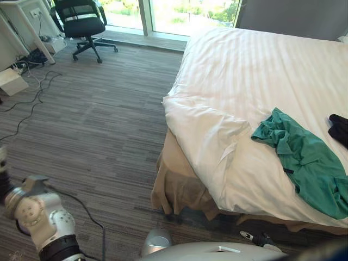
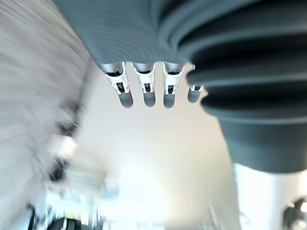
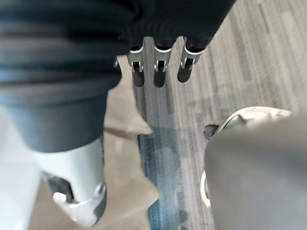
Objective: Tidy the bed and pick cloth on bed and put in laundry
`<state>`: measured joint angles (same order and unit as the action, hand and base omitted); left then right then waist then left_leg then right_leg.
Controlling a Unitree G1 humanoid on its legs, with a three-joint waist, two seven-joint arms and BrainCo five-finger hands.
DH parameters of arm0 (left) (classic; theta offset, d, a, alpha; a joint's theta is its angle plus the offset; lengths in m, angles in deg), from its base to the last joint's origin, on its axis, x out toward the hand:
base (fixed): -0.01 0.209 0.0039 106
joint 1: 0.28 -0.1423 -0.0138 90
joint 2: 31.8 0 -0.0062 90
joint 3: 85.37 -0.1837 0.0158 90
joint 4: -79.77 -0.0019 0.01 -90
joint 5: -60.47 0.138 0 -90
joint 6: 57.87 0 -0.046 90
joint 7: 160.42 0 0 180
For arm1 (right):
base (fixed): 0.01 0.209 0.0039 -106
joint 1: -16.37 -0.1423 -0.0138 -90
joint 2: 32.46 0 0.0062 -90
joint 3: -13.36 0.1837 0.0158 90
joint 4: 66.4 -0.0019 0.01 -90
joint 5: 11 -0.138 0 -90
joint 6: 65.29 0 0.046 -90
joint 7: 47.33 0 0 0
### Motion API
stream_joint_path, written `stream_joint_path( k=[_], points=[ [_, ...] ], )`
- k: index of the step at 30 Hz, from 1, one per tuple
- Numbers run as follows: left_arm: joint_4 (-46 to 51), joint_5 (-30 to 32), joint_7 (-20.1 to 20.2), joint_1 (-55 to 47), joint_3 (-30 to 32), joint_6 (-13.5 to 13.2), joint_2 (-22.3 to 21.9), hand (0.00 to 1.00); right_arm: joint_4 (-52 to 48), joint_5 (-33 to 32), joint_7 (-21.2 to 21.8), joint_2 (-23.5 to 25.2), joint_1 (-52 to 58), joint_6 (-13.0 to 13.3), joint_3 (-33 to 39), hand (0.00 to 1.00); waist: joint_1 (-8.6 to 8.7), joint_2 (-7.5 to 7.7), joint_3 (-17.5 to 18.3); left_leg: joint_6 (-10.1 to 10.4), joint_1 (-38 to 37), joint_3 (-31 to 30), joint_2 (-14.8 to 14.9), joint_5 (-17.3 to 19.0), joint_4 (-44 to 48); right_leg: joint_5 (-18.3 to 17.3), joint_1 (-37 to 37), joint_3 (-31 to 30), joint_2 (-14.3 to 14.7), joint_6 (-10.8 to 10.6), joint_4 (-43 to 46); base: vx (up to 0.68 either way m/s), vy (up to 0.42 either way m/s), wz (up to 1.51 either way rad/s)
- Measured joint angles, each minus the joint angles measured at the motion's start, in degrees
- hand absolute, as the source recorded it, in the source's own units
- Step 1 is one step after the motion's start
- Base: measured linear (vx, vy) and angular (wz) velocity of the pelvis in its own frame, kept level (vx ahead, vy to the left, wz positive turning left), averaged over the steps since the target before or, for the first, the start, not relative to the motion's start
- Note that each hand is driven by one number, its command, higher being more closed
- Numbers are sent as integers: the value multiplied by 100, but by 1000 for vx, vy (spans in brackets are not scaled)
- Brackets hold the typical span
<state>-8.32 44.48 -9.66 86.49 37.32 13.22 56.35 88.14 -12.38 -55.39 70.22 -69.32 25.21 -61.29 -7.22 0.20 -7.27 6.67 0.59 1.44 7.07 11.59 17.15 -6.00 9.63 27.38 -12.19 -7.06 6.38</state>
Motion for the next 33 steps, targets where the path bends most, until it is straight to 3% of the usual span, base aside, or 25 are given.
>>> stream_joint_path(
  k=[2,3,7,10,13,18,20,26,33],
  points=[
    [80,523,-8,-3,-174,129,-81,0,-13,-1,4,-23,-5,3,31,0,12,-59,-5,-1,-48,86,25,5,-15,0,-13,-64,6,0,-2,-42,8,-31],
    [80,1019,-39,2,-356,345,-104,0,-65,-1,18,-77,-12,17,68,0,28,-187,-51,16,-170,231,73,42,-38,0,-15,-234,29,0,-7,-56,12,-50],
    [81,1807,-24,140,-853,677,57,0,-102,11,64,-251,10,48,231,0,189,-422,-49,7,-448,490,111,49,-283,1,-22,-536,56,1,-2,-66,10,-40],
    [116,2432,57,288,-1259,884,339,0,-105,53,105,-309,89,50,243,0,395,-456,-4,7,-638,687,148,48,-452,1,-49,-747,87,3,8,-97,-2,-38],
    [136,2934,192,525,-1583,1087,401,0,-110,61,117,-345,250,44,246,0,497,-482,-4,15,-714,901,172,23,-547,32,-141,-951,113,18,19,-27,3,-38],
    [-360,3509,468,1346,-2387,1317,921,0,-113,138,144,-313,516,-13,479,0,799,-536,-30,8,-982,1149,116,-136,-901,76,-241,-1189,104,22,18,28,8,-25],
    [-830,3666,643,1840,-2660,1440,1122,0,-214,215,151,-347,551,-12,519,0,1013,-624,-74,-12,-1045,1285,93,-185,-1033,164,-300,-1270,113,33,-77,26,14,-28],
    [-1730,4202,920,2944,-3545,1636,1332,0,-276,270,158,-359,539,-11,763,0,1284,-799,-239,-41,-1030,1495,29,-258,-1185,336,-452,-1490,108,13,-268,3,26,-20],
    [-2205,4612,1143,4475,-4295,1870,1398,0,-460,228,76,-371,-103,-2,771,0,1558,-778,-1082,-58,-340,1719,11,-301,-801,359,-1426,-1888,30,48,279,-97,3,-20]
  ],
)
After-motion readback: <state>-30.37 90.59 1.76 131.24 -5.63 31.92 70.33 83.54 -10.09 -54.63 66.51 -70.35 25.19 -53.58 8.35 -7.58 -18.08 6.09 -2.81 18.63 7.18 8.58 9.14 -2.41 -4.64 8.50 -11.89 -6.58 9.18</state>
